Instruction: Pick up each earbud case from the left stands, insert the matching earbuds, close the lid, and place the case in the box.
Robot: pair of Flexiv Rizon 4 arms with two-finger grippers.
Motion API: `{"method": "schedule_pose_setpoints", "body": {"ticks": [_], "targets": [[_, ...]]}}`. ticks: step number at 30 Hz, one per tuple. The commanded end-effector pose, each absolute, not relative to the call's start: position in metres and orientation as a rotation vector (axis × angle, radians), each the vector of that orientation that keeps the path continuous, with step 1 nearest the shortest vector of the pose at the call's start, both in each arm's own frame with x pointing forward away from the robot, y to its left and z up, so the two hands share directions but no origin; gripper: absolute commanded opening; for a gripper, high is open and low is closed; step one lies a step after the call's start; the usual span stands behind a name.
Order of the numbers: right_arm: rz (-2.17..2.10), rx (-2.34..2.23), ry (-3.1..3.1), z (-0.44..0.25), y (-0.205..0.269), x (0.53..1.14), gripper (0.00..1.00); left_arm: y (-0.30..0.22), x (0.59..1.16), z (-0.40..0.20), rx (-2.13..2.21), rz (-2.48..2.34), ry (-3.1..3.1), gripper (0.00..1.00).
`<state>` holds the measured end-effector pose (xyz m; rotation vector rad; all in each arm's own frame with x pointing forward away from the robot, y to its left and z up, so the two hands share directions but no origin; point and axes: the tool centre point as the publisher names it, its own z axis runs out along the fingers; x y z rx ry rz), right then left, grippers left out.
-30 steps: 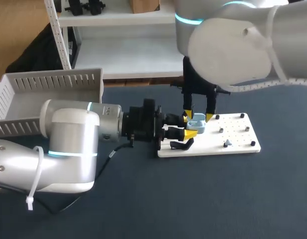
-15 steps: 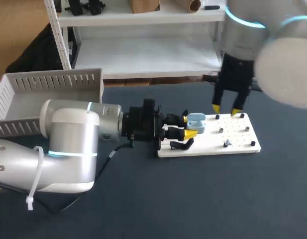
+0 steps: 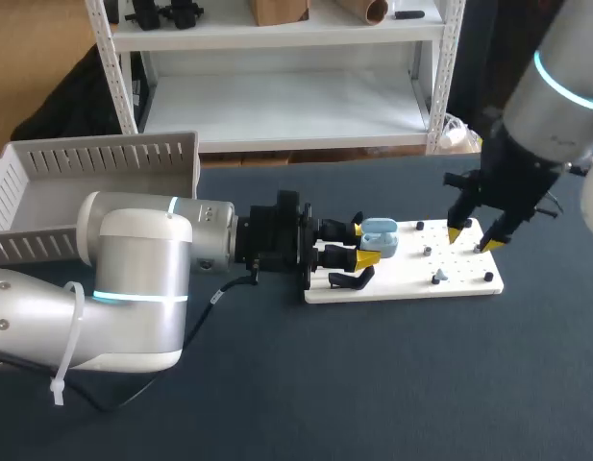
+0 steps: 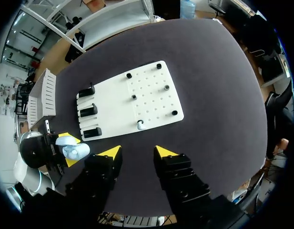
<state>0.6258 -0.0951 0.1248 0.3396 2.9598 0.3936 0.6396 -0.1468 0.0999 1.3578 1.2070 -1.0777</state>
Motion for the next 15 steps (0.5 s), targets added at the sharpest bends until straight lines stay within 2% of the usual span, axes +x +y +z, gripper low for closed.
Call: {"method": "schedule_pose_setpoints", "body": {"ticks": [1, 9, 15], "targets": [[0.491, 0.342, 2.934, 0.104, -0.095, 0.631, 0.42, -0.147, 0.639, 0.099, 1.355, -1.075, 1.205, 0.00], [0.475, 0.413, 2.939, 0.073, -0.092, 0.637, 0.47, -0.147, 0.639, 0.099, 1.355, -1.075, 1.205, 0.00], [0.469, 0.429, 2.934, 0.055, -0.084, 0.644, 0.46, -0.147, 0.639, 0.099, 1.355, -1.075, 1.205, 0.00]]}}
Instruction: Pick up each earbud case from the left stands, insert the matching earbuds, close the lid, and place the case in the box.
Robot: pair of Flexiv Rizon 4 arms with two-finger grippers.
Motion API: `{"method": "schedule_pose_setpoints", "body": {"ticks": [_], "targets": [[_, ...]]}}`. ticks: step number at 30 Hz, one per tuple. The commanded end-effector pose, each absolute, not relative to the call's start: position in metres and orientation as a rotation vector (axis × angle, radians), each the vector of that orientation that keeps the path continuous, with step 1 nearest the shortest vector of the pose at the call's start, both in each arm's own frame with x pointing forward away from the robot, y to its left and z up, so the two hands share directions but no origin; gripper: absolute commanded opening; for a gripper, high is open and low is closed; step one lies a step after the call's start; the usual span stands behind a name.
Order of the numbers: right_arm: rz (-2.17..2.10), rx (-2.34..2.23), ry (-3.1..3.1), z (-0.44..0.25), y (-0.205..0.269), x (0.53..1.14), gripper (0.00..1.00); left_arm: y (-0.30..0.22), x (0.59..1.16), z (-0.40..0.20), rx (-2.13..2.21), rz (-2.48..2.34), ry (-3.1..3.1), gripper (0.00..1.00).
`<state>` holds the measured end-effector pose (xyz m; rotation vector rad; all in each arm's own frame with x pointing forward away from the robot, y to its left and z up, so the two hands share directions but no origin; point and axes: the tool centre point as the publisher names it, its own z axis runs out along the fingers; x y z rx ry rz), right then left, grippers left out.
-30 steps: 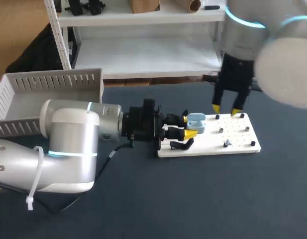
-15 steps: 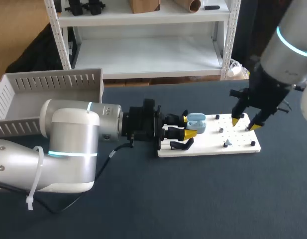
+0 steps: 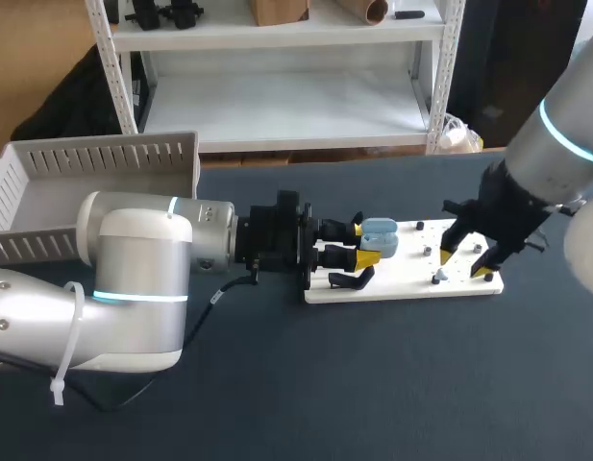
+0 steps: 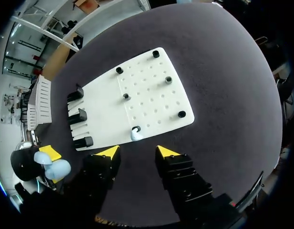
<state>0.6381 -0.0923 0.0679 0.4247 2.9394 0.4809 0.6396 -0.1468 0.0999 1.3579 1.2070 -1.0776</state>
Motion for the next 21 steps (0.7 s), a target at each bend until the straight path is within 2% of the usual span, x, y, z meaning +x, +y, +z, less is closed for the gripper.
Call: {"method": "schedule_pose_setpoints", "body": {"ticks": [1, 9, 21], "targets": [[0.467, 0.427, 2.933, 0.053, -0.083, 0.644, 0.45, -0.147, 0.639, 0.099, 1.355, -1.075, 1.205, 0.00], [0.463, 0.419, 2.935, 0.042, -0.083, 0.648, 0.43, -0.147, 0.639, 0.099, 1.355, -1.075, 1.205, 0.00], [0.482, 0.422, 2.934, 0.036, -0.081, 0.649, 0.34, -0.147, 0.639, 0.099, 1.355, -1.075, 1.205, 0.00]]}}
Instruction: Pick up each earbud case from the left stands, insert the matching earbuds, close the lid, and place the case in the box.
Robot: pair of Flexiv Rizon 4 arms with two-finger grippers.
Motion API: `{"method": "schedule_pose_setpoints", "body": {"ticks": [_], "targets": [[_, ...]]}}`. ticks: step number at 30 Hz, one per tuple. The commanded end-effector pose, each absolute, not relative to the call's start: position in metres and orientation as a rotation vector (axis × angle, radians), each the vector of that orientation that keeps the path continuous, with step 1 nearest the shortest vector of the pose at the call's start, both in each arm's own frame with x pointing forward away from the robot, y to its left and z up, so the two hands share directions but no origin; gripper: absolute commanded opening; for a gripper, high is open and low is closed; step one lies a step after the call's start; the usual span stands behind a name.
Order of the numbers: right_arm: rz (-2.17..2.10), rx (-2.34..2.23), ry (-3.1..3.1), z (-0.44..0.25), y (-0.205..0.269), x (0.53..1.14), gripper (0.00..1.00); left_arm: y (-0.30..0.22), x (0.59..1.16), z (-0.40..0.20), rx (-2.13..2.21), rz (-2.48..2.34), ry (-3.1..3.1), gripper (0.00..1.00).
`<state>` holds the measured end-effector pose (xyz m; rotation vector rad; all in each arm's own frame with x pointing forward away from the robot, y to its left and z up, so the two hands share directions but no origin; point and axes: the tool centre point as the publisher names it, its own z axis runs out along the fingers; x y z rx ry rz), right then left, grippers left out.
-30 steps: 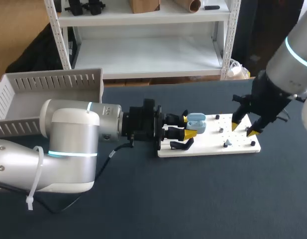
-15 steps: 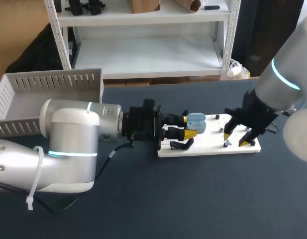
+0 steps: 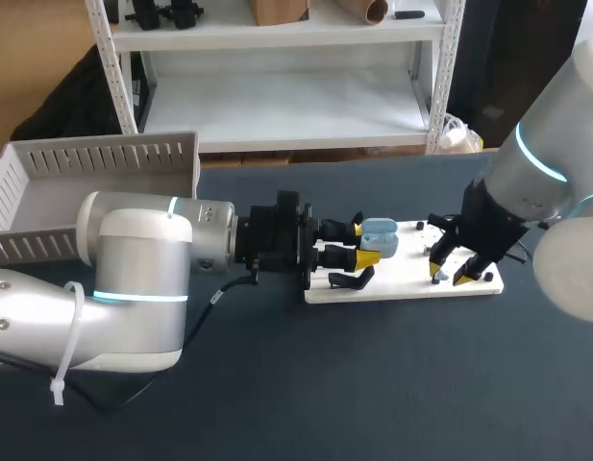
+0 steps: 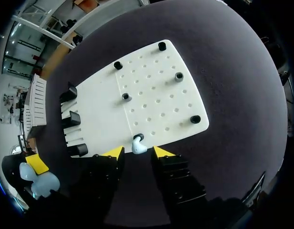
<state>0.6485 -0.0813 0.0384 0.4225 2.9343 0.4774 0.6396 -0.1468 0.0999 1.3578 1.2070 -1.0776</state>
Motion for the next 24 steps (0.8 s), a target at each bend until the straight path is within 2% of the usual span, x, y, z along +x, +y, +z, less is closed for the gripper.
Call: {"method": "schedule_pose_setpoints", "body": {"ticks": [1, 18, 19, 20, 22, 24], "targets": [[0.483, 0.424, 2.934, 0.0360, -0.0809, 0.6495, 0.33, -0.1470, 0.6391, 0.0991, 1.355, -1.075, 1.205, 0.00], [0.494, 0.432, 2.946, 0.0289, -0.0770, 0.6507, 0.26, -0.1470, 0.6391, 0.0991, 1.355, -1.075, 1.205, 0.00], [0.495, 0.432, 2.946, 0.0291, -0.0767, 0.6509, 0.21, -0.1470, 0.6391, 0.0991, 1.355, -1.075, 1.205, 0.00], [0.494, 0.432, 2.946, 0.0294, -0.0765, 0.6509, 0.11, -0.1470, 0.6391, 0.0991, 1.355, -1.075, 1.205, 0.00], [0.492, 0.430, 2.945, 0.0300, -0.0765, 0.6510, 0.00, -0.1470, 0.6391, 0.0991, 1.355, -1.075, 1.205, 0.00], [0.487, 0.429, 2.944, 0.0307, -0.0769, 0.6508, 0.00, -0.1470, 0.6391, 0.0991, 1.355, -1.075, 1.205, 0.00]]}}
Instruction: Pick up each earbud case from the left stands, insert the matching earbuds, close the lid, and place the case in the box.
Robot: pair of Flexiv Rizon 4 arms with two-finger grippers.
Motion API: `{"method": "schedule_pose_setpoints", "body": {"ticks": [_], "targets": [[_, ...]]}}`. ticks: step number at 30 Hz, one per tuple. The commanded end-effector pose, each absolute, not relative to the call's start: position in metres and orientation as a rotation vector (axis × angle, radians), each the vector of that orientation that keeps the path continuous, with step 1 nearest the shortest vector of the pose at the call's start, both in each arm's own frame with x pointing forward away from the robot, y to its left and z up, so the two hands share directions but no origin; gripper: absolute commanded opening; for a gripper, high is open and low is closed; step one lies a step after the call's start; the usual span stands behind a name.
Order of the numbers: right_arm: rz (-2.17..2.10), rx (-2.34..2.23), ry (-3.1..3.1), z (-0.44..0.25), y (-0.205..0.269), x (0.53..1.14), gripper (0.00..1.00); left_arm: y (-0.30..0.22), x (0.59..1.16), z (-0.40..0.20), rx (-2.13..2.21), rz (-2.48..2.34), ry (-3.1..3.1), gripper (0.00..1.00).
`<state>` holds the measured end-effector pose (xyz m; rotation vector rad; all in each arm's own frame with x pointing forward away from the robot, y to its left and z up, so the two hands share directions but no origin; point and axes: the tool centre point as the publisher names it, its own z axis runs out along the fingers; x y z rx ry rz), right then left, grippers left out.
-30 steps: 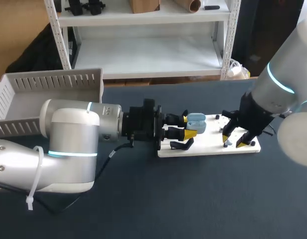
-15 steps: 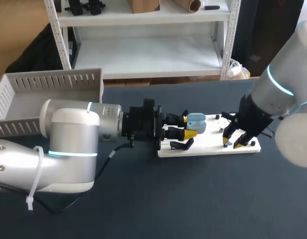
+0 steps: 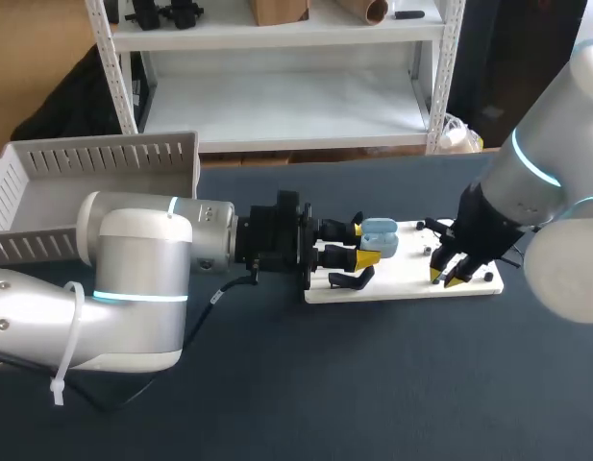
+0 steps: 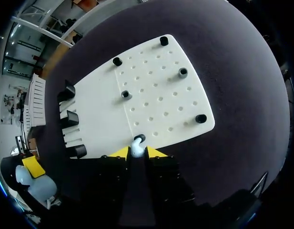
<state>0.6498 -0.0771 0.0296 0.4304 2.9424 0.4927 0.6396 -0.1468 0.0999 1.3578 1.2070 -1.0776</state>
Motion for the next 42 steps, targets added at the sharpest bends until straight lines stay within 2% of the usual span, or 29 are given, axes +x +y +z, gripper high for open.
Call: {"method": "schedule_pose_setpoints", "body": {"ticks": [1, 26, 42], "targets": [[0.485, 0.429, 2.944, 0.031, -0.077, 0.651, 0.00, -0.147, 0.639, 0.099, 1.355, -1.075, 1.205, 0.00], [0.518, 0.339, 2.884, 0.102, -0.093, 0.625, 0.00, -0.147, 0.639, 0.099, 1.355, -1.075, 1.205, 0.00], [0.461, -0.136, 3.047, 0.170, -0.050, 0.585, 0.00, -0.147, 0.639, 0.099, 1.355, -1.075, 1.205, 0.00]]}}
